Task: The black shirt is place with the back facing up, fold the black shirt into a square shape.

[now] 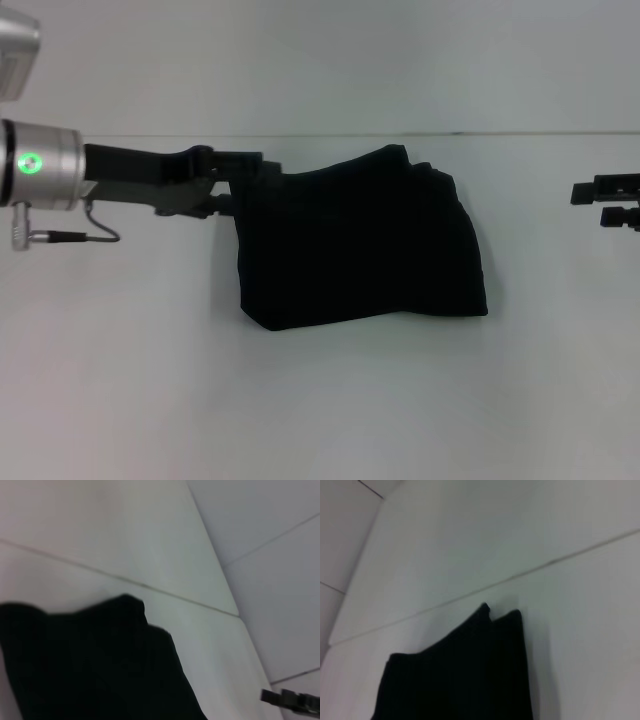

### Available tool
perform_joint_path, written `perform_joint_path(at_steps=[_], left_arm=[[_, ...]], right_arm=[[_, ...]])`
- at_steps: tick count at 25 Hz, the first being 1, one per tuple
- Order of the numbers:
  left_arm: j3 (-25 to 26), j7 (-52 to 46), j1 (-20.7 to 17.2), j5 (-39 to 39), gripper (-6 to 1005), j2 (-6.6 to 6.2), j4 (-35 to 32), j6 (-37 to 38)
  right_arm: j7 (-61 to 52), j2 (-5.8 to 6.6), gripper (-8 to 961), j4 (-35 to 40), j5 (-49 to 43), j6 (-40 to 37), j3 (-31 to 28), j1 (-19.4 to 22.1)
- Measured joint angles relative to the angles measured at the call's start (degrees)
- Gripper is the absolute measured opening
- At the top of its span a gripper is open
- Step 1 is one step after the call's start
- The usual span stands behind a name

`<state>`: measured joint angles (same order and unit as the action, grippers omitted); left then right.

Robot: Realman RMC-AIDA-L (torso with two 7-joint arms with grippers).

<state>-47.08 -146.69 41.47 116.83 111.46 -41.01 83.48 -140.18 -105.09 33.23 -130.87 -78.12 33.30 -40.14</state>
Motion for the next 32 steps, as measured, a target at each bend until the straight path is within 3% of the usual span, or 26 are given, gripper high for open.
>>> perform_joint_path(at_steps=[5, 14, 23, 32], left_arm=[[0.02, 0.77, -0.37, 2.51, 933, -1.20, 3.84, 0.17], [4.08, 4.93, -1.66, 2.73, 931, 0.80, 3.83, -1.23], [6.31, 6.39, -1.58, 1.99, 932, 1.90, 3.71, -1.48], [6.45, 6.43, -1.42, 1.78, 930, 2.04, 3.65, -1.83]], right_arm=[[-5.37, -0.48, 743, -1.07, -8.27, 1.70, 0.10, -5.03], [-7.09, -3.27, 742, -10.09, -9.82, 9.76, 2.51, -12.35], [-9.59, -6.33, 742, -11.81, -9.89, 17.55, 7.59, -12.47], [-9.98, -8.79, 741, -12.05, -9.45, 23.14, 7.94, -12.60]])
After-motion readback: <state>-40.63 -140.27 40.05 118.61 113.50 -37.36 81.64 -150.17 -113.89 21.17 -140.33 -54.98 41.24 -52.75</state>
